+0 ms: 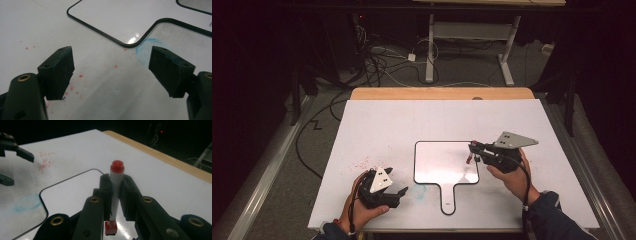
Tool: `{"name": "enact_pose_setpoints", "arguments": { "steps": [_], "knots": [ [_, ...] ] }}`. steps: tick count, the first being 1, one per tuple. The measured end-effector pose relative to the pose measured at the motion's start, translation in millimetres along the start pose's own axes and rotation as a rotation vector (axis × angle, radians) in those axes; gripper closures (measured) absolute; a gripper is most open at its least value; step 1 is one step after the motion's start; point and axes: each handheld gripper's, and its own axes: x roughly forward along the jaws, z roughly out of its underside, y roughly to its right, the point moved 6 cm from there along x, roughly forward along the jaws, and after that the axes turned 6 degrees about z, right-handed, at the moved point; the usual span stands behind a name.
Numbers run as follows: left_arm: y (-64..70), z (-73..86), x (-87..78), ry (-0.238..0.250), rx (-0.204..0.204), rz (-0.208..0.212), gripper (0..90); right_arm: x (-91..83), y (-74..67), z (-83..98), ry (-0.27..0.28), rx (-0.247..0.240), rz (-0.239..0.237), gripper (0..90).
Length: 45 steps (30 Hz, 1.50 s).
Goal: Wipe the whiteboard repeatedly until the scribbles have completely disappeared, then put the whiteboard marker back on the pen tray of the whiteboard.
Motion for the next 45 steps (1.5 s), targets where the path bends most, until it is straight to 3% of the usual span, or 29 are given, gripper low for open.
{"name": "enact_pose_setpoints", "arguments": {
  "steps": [5, 10, 15, 18, 21, 26, 29, 36, 39, 43, 45],
  "knots": [
    [-2.8, -0.6, -0.4, 0.004, -0.002, -0.006, 19.6, -29.3, 9.2, -4.1, -0.001, 0.045, 0.034, 81.5],
    [-6.1, -1.0, -2.3, 0.005, 0.008, -0.018, 19.6, -48.2, 7.4, 1.6, -0.049, 0.064, 0.043, 81.5],
    [-6.5, -3.7, -4.3, 0.02, 0.007, -0.023, 19.6, -63.8, 8.9, 6.3, -0.135, 0.106, 0.049, 81.5],
    [-6.1, -3.2, -4.0, 0.014, 0.012, -0.022, 19.6, -65.8, 10.6, 14.5, -0.208, 0.113, 0.016, 81.4],
    [-6.5, -1.9, -3.0, 0.008, 0.009, -0.019, 19.6, -57.5, 14.6, 23.2, -0.257, 0.166, -0.023, 81.4],
    [-7.8, -2.5, -3.3, 0.011, 0.002, -0.023, 19.6, -27.3, 15.3, 32.3, -0.318, 0.199, -0.073, 81.4],
    [-7.7, -2.1, -2.3, 0.01, -0.003, -0.024, 19.6, -11.1, 18.8, 32.6, -0.315, 0.227, -0.092, 81.0],
    [-5.7, -2.2, 2.9, -0.002, -0.001, -0.014, 19.6, 27.6, 33.2, 47.0, -0.323, 0.3, -0.049, 79.0],
    [-5.1, 0.3, 4.6, -0.016, 0.002, -0.013, 19.6, 40.3, 35.7, 54.4, -0.338, 0.304, -0.012, 78.5],
    [-4.2, 1.3, 4.2, -0.022, 0.006, -0.013, 19.6, 50.1, 42.1, 61.8, -0.343, 0.284, 0.075, 73.6],
    [-4.3, 2.4, 4.6, -0.028, 0.003, -0.014, 19.6, 51.7, 43.6, 63.3, -0.332, 0.289, 0.076, 74.6]
  ]
}}
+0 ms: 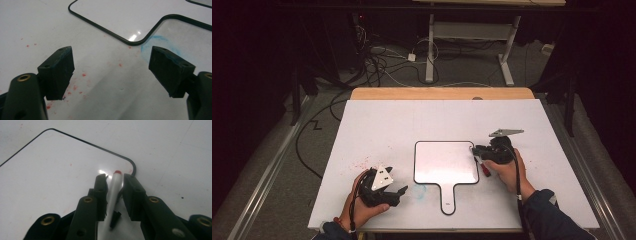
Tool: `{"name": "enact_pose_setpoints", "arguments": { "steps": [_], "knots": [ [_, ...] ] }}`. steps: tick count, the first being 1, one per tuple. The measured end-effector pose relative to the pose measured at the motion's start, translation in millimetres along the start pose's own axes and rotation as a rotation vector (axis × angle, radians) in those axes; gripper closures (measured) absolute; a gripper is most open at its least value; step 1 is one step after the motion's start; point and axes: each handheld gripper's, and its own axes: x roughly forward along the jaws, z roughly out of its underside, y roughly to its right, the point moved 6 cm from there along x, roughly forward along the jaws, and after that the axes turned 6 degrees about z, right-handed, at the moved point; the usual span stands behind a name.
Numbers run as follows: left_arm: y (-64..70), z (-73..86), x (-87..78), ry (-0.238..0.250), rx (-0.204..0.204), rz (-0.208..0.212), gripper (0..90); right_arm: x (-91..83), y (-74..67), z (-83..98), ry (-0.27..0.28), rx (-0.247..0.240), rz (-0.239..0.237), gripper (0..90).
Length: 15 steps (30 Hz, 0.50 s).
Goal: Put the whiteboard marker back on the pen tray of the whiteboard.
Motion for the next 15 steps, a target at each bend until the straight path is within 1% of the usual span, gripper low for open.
{"name": "enact_pose_setpoints", "arguments": {
  "steps": [1, 2, 4, 5, 6, 8, 9, 10, 11, 12, 14, 15],
  "knots": [
    [0.1, 0.1, 0.6, 0.001, -0.002, 0.0, 19.6, 0.6, 0.3, 0.4, -0.004, -0.002, 0.008, 74.6],
    [0.3, -0.1, 1.0, 0.0, -0.002, 0.0, 19.6, 1.0, 0.1, 0.5, -0.009, -0.019, 0.019, 74.2],
    [1.0, 0.3, 1.7, -0.003, 0.003, 0.004, 19.6, 1.9, 0.8, 1.0, -0.013, -0.054, 0.058, 73.2],
    [1.6, 1.1, 1.7, -0.006, 0.006, 0.006, 19.6, 2.4, 1.7, 1.8, -0.019, -0.067, 0.078, 72.1],
    [2.1, 1.8, 1.4, -0.009, 0.007, 0.008, 19.6, 2.5, 2.4, 2.4, -0.02, -0.073, 0.087, 71.3],
    [2.6, 2.0, -0.1, -0.007, 0.009, 0.011, 19.6, 0.1, 3.3, 2.2, -0.007, -0.088, 0.107, 70.8],
    [3.0, 1.4, -0.9, -0.003, 0.007, 0.011, 19.6, -1.9, 3.4, 1.9, -0.004, -0.098, 0.115, 68.0],
    [3.1, 0.9, -1.8, 0.0, 0.009, 0.01, 19.6, -4.1, 2.7, 1.1, 0.007, -0.108, 0.109, 63.9],
    [3.3, 0.5, -2.5, 0.005, 0.009, 0.01, 19.5, -7.7, 1.4, -0.4, 0.033, -0.117, 0.098, 59.9],
    [3.2, 0.4, -3.4, 0.004, 0.011, 0.009, 19.1, -12.9, 0.1, -2.5, 0.066, -0.142, 0.087, 59.2],
    [3.0, 0.0, -4.4, 0.009, 0.008, 0.008, 19.1, -25.8, -2.9, -5.8, 0.118, -0.197, 0.08, 57.4],
    [2.7, 0.0, -4.5, 0.009, 0.008, 0.006, 19.1, -31.9, -3.3, -7.3, 0.146, -0.218, 0.077, 55.0]
  ]
}}
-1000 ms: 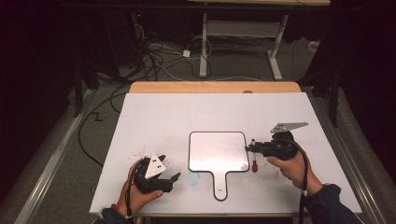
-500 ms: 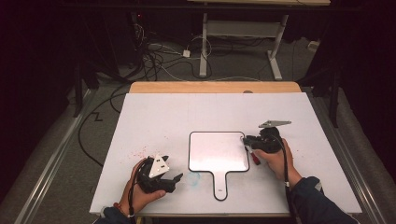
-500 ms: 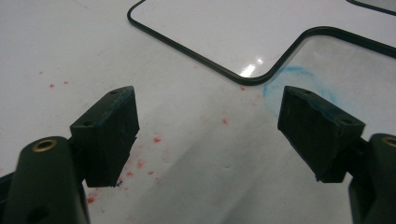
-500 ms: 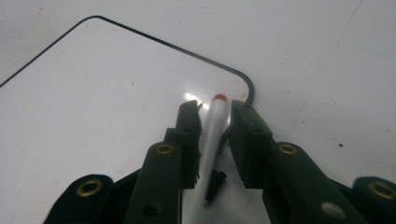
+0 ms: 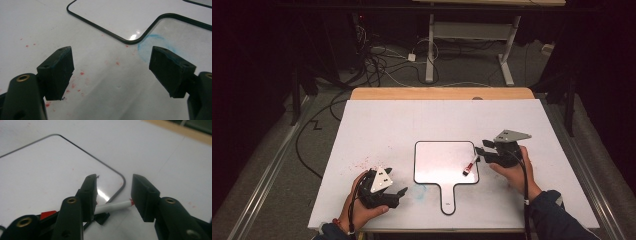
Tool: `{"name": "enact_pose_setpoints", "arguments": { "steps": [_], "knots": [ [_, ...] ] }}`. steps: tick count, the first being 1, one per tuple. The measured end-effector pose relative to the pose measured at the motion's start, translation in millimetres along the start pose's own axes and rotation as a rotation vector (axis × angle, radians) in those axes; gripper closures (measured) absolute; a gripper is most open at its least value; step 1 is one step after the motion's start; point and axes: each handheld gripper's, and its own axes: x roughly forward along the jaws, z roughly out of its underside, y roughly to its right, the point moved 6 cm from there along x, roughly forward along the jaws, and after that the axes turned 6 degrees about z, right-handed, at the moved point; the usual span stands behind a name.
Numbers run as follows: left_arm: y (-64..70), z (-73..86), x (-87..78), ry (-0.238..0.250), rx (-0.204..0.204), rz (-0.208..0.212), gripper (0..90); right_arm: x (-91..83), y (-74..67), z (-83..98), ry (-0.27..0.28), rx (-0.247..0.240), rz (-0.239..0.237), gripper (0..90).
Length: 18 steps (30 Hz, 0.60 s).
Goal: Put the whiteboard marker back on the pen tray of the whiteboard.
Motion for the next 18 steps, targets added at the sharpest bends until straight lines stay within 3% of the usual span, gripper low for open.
{"name": "enact_pose_setpoints", "arguments": {
  "steps": [3, 6, 11, 13, 18],
  "knots": [
    [0.0, 0.5, 1.2, -0.004, 0.0, -0.005, 19.1, -6.0, -0.5, -0.4, 0.004, 0.007, 0.001, 52.3],
    [2.0, 0.6, 2.1, -0.006, 0.008, -0.002, 19.1, 1.6, -16.3, 0.4, 0.006, -0.022, -0.036, 52.1],
    [2.1, 1.4, 2.1, -0.008, 0.005, -0.003, 19.1, 19.8, -40.7, 7.9, -0.058, -0.076, -0.071, 49.1],
    [1.8, 2.1, 1.5, -0.011, 0.005, -0.001, 19.1, 21.4, -42.8, 12.3, -0.087, -0.116, -0.058, 48.5],
    [1.6, 2.2, 0.5, -0.012, 0.005, 0.001, 19.1, 15.0, -36.8, 20.2, -0.099, -0.153, -0.042, 47.0]
  ]
}}
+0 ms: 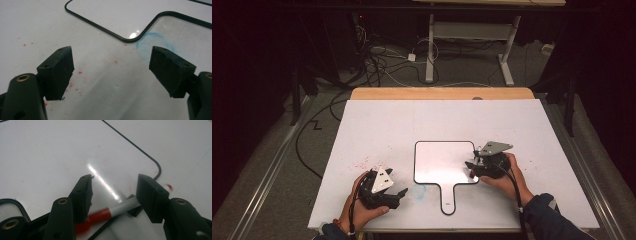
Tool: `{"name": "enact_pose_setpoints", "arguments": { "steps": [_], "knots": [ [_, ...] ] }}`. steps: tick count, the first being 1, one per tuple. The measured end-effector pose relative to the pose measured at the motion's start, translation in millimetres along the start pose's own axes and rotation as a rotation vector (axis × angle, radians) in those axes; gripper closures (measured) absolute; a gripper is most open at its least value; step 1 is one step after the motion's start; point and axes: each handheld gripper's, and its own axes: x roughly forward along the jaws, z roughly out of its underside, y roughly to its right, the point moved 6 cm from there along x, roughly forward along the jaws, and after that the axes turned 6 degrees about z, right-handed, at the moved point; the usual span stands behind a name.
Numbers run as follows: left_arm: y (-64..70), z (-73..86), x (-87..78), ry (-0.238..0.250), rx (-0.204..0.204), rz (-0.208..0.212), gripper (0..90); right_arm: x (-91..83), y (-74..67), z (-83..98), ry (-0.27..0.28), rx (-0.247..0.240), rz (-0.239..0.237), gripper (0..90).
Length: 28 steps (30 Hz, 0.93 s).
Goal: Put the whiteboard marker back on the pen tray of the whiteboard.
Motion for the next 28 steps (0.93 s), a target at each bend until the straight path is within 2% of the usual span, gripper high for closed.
{"name": "enact_pose_setpoints", "arguments": {
  "steps": [2, 5, 7, 9, 13, 14, 16, 18, 20, 22, 25, 28],
  "knots": [
    [0.3, -0.4, -0.2, 0.001, 0.002, 0.001, 19.1, -1.9, 2.2, 2.2, -0.003, 0.014, 0.001, 45.3],
    [0.6, -0.6, -0.1, 0.0, 0.004, 0.0, 19.1, -2.8, 4.7, 5.7, -0.01, 0.009, 0.01, 44.6],
    [1.0, -0.7, 0.4, 0.0, 0.005, 0.001, 19.1, -3.5, 5.4, 5.6, 0.003, 0.026, 0.001, 42.8],
    [1.2, -0.5, 0.4, 0.0, 0.006, 0.001, 19.1, -8.5, 5.9, 1.6, 0.039, 0.017, 0.002, 42.4],
    [-0.3, -1.3, -1.7, 0.008, -0.002, -0.001, 19.0, -36.3, 14.2, -0.8, 0.127, 0.015, 0.017, 38.6],
    [-0.9, -1.5, -2.0, 0.012, -0.003, -0.003, 19.1, -45.5, 16.8, 2.1, 0.151, 0.014, 0.007, 37.3],
    [-1.8, -1.9, -2.6, 0.015, -0.002, -0.007, 19.1, -64.3, 22.3, 11.7, 0.197, 0.002, 0.036, 35.6],
    [-2.2, -2.4, -2.7, 0.019, 0.005, -0.014, 19.0, -80.8, 26.0, 25.0, 0.235, 0.013, 0.054, 31.9],
    [-1.3, -2.8, -2.2, 0.02, 0.011, -0.015, 18.6, -92.1, 27.0, 39.7, 0.246, 0.028, 0.072, 29.5],
    [-0.2, -2.7, -1.1, 0.016, 0.021, -0.018, 18.4, -101.2, 28.8, 50.5, 0.248, 0.025, 0.126, 28.2],
    [0.7, -2.9, 1.3, 0.015, 0.034, -0.023, 17.9, -111.0, 30.4, 57.8, 0.281, 0.068, 0.126, 26.5],
    [0.3, -3.1, 3.0, 0.014, 0.035, -0.027, 17.9, -116.3, 30.6, 57.5, 0.295, 0.064, 0.148, 25.7]
  ]
}}
